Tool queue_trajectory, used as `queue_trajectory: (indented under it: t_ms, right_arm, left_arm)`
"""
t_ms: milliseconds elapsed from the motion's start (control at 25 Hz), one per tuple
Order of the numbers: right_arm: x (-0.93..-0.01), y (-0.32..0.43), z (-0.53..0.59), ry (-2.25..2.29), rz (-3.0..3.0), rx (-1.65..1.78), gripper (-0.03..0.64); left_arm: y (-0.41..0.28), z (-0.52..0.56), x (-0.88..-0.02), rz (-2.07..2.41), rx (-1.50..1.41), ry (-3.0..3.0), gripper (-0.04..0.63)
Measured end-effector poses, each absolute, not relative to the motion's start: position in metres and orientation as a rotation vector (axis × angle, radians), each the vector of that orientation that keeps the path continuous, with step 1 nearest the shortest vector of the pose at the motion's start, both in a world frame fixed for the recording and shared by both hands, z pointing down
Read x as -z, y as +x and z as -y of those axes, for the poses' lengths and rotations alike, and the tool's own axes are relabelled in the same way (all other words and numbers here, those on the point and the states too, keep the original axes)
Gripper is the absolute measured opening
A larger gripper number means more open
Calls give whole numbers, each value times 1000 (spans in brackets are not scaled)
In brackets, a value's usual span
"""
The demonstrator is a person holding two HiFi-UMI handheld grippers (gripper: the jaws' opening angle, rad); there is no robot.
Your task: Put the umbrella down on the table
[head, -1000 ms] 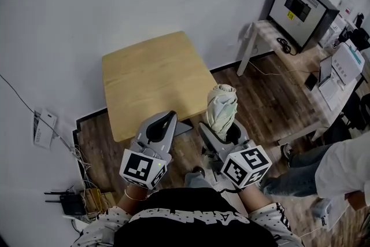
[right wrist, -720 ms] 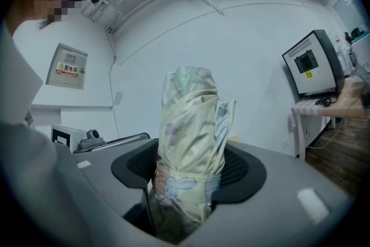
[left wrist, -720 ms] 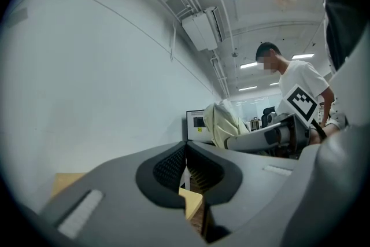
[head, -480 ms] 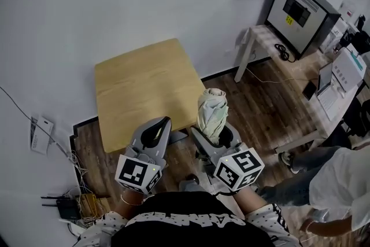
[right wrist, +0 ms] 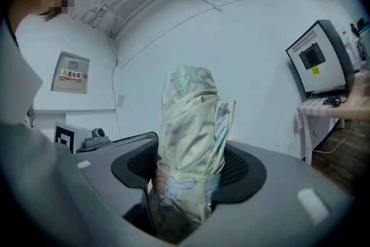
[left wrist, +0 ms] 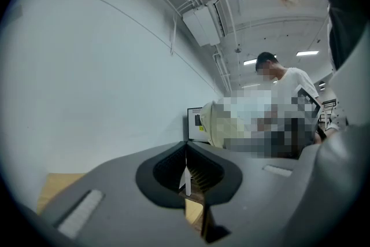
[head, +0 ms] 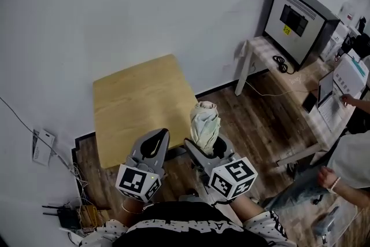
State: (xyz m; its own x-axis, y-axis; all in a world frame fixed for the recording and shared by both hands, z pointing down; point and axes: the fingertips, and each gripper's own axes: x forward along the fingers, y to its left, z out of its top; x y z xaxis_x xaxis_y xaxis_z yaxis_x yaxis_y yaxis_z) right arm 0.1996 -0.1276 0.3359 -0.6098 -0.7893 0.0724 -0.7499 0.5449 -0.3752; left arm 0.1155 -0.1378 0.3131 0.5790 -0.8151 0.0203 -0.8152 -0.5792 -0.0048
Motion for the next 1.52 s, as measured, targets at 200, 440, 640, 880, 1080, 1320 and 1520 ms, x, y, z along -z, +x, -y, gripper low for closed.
queue_trajectory:
  t_ms: [200,440,640,880,1080,1320,1520]
  right_arm:
    - [-342,201,130,-1310,-2662,584,308]
    - [-344,203,135,-1269,-2684,575,308]
    - [-350,181,147,-1236,-2713,584,308]
    - [-352,163,165,-1267,-2745,571,308]
    - [-356,154,188,-1315,-2749,573,308]
    - [-367,141,211,-1334,-2763,604,308]
    - [-378,125,237,-1356,-2783,636,308]
  left_arm:
    - [118,134,-320,1444,-83,2793,3]
    - [116,136,-317,1509,-73,2780,3]
    - [90,145,-328,1540,-87,2731,3]
    - [71,171,-331,1528,-52,2732,3]
    - [62,195,-335,1505,-41,2736,3]
    - [45,218,-344,1499,-37,2709,3]
    - [25,241,-354,1501,-49,2688,3]
